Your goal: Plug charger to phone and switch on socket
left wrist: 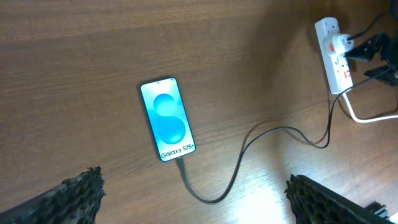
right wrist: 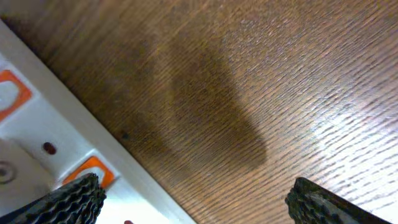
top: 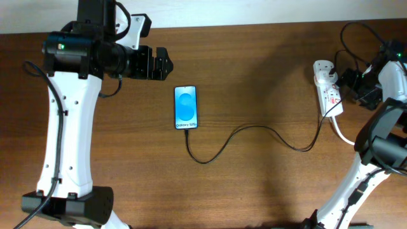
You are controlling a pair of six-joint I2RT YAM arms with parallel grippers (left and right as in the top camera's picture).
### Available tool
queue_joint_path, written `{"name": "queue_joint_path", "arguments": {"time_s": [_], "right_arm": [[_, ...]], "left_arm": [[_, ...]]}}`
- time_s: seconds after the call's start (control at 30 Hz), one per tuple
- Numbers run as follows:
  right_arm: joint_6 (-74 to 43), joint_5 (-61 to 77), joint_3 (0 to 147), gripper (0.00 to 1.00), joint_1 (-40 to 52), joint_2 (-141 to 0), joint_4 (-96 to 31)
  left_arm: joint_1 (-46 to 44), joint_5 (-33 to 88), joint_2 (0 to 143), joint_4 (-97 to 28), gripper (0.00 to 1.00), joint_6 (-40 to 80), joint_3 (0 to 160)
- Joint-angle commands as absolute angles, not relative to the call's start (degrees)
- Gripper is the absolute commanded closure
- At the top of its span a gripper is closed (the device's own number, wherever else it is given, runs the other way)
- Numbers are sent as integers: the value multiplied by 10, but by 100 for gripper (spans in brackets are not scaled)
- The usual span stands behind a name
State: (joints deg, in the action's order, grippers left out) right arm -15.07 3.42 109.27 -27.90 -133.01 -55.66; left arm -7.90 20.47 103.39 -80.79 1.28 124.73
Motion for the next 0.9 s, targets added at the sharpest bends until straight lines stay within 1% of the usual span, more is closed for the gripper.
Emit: {"name": "queue_joint_path", "arguments": {"time_s": [0.0,0.33,0.73,0.87], "right_arm": [[-159,27,1095,1,-274,-1354,-557],[-150,82,1095,1,-274,-1354,-531],[-155,84,1095,1,-273,-1354,-574],[-154,84,1095,1,-251,-1354,-578]], "left_arm": [[-78,201,1024,-807,1,10,1257],[-78,201,1024,-807,1,10,1257],[-78,201,1024,-807,1,10,1257],[-78,201,1024,-807,1,10,1257]]}}
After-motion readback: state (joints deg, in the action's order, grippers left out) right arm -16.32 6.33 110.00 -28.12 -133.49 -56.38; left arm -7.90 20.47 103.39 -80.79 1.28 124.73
